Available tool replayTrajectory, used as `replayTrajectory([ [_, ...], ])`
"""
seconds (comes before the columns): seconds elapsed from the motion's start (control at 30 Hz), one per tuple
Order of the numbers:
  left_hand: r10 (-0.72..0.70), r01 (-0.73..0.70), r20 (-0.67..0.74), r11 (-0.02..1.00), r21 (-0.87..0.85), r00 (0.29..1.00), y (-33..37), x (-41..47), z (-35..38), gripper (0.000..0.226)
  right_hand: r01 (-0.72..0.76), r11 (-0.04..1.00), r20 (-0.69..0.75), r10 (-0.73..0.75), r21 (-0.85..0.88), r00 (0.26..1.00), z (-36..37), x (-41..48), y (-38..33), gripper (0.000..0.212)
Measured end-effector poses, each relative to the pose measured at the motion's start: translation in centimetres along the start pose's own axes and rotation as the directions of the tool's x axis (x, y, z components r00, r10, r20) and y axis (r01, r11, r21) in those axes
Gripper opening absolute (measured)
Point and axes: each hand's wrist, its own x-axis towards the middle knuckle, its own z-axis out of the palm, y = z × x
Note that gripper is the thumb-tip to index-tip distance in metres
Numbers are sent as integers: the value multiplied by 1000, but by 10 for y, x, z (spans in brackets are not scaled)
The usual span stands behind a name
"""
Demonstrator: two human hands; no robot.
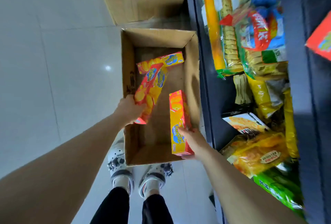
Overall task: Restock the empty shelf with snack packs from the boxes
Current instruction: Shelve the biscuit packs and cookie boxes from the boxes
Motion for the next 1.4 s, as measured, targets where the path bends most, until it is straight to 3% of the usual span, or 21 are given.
replayTrajectory([
  [0.1, -85, 105, 78, 946, -306, 993, 3, -71, -15, 35, -7, 991, 115, -9, 136, 993, -18, -61, -2, 52],
  [0.2, -85, 144, 146, 875, -462, 986, 6, -143, -28, 18, 85, 977, 148, -115, 194, 982, -34, -128, -5, 38],
  [0.5, 78, 49, 190, 810, -584, 979, 15, -315, -76, 57, 302, 909, 145, -353, 289, 924, -59, -307, 21, 22],
  [0.67, 239, -82, 216, 826, -558, 947, 19, -377, -112, 62, 454, 835, 70, -497, 312, 865, -55, -388, 54, 44],
  [0.73, 314, -158, 226, 840, -519, 922, 20, -401, -129, 62, 507, 798, 17, -541, 325, 841, -49, -422, 72, 39],
  [0.83, 420, -281, 262, 854, -437, 869, 23, -441, -156, 61, 575, 748, -94, -580, 330, 809, -38, -471, 103, 37],
  [0.97, 541, -474, 392, 841, -261, 744, 32, -494, -182, 70, 696, 659, -273, -640, 285, 718, -28, -535, 143, 65],
  [1.07, 603, -572, 448, 790, -220, 660, 41, -538, -181, 62, 742, 598, -379, -639, 303, 670, -26, -585, 179, 78],
  [1.23, 658, -726, 556, 675, -136, 508, 57, -618, -147, 61, 815, 452, -599, -558, 361, 575, -39, -649, 253, 47],
  [1.4, 621, -826, 694, 560, -68, 364, 61, -702, -86, 59, 875, 317, -785, -400, 366, 473, -51, -712, 342, 76],
])
